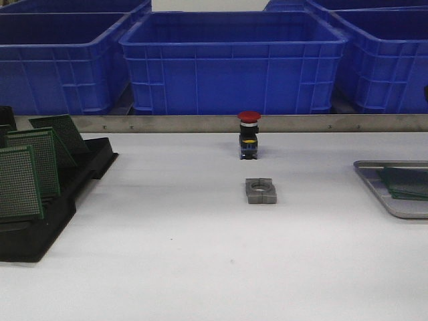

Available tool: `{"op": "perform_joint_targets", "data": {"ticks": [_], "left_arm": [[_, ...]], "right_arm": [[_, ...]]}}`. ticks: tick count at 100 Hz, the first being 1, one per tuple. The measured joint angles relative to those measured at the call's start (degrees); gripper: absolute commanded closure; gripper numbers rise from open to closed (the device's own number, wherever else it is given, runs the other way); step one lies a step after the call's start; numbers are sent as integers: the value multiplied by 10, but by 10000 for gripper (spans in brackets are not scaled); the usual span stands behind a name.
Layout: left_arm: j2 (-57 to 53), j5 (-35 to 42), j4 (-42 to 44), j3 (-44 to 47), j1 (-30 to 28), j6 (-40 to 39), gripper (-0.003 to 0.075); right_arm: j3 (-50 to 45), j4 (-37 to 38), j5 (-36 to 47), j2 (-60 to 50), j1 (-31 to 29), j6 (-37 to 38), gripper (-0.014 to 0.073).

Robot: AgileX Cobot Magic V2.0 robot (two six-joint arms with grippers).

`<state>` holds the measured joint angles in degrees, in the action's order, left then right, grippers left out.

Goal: Place circuit board on tray

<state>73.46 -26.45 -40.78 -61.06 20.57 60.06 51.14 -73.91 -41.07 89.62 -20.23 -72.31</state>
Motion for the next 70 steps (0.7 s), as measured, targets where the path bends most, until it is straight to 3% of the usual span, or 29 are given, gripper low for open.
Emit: {"op": "perform_joint_targets", "data": {"ticks": [9, 23, 47, 70], "left_arm": [[-14, -4, -1, 0, -20, -29, 742], [-32, -22, -1, 0, -49, -48, 741], [-73, -29, -9, 21, -65, -53, 741], [-149, 33, -42, 90, -65, -53, 741]], "right_arm": [[-8, 3, -11, -31, 0, -14, 654], [-37, 5, -7, -93, 2, -34, 654], [-94, 6, 71, -223, 37, -45, 654], [-133, 6, 106, -333, 80, -47, 654]]}}
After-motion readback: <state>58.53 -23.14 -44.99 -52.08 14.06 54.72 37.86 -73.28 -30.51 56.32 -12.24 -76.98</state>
